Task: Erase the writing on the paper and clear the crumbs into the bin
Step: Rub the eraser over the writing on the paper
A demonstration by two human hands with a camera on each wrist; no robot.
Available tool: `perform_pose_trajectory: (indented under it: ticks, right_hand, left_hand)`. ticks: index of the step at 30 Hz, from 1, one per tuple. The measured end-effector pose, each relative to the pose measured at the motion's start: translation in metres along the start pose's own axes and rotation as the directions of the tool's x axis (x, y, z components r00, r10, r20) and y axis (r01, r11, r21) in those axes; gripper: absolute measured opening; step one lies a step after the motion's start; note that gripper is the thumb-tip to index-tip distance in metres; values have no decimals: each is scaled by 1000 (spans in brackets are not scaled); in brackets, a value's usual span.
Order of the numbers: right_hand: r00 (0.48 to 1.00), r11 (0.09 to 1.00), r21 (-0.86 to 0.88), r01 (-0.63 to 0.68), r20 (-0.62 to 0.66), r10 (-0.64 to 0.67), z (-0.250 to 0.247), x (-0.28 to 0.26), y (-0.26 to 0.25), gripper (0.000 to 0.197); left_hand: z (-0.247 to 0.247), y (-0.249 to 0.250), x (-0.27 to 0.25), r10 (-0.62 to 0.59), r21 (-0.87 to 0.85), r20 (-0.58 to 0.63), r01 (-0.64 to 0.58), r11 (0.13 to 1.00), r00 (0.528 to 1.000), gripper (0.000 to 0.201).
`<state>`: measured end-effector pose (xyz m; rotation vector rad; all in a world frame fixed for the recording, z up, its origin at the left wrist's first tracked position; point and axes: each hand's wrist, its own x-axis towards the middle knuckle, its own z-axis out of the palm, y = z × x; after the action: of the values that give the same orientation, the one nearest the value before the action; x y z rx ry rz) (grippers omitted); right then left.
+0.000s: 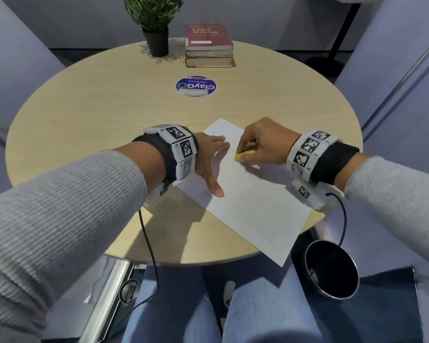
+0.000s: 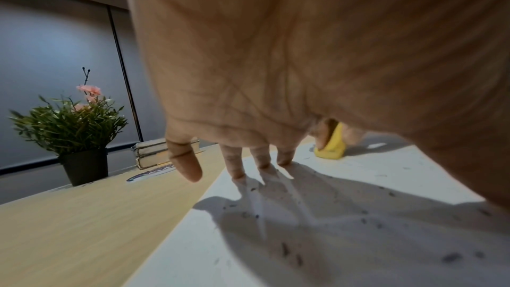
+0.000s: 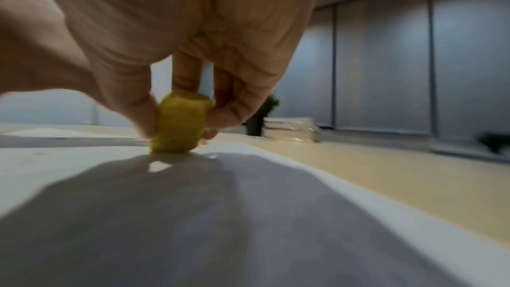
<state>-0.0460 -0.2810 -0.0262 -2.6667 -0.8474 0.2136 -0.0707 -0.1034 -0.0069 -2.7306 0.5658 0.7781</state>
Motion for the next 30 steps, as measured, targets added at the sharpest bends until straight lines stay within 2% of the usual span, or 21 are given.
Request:
perform_pose_trajectory:
  ticks: [3, 7, 12, 16, 21, 24, 26, 30]
  right_hand:
    - [990, 994, 23, 111, 83, -112, 13, -6, -18, 15]
    - [1000, 1000, 21, 2, 8, -2, 1, 4, -2, 17]
    - [994, 995, 14, 95, 61, -96, 13, 5, -17, 16]
    - [1000, 1000, 8, 2, -6, -2, 3, 14, -9, 16]
    - [988, 991, -1, 131, 79, -131, 15, 10, -24, 14]
    - [1000, 1000, 13, 15, 15, -15, 1, 14, -5, 16]
    - [1000, 1000, 5, -16, -11, 16, -1, 14, -1, 16]
    - [992, 995, -3, 103, 68, -103, 10, 3, -15, 17]
  left_hand:
    - [1, -1, 1, 5, -3, -9, -5, 1000, 1000, 126]
    - [2, 0, 1, 3, 1, -17, -3, 1000, 1000, 126]
    - [5, -2, 2, 29, -22, -55, -30, 999, 998, 123]
    - [4, 0, -1, 58, -41, -104, -63, 997, 993, 112]
    - [4, 0, -3, 40, -35, -58, -42, 998, 998, 120]
    - [2, 1, -3, 25, -7, -53, -25, 1000, 998, 119]
    - [1, 3, -4, 24, 2, -53, -24, 1000, 998, 117]
    - [0, 4, -5, 15, 6, -32, -15, 1000, 999, 119]
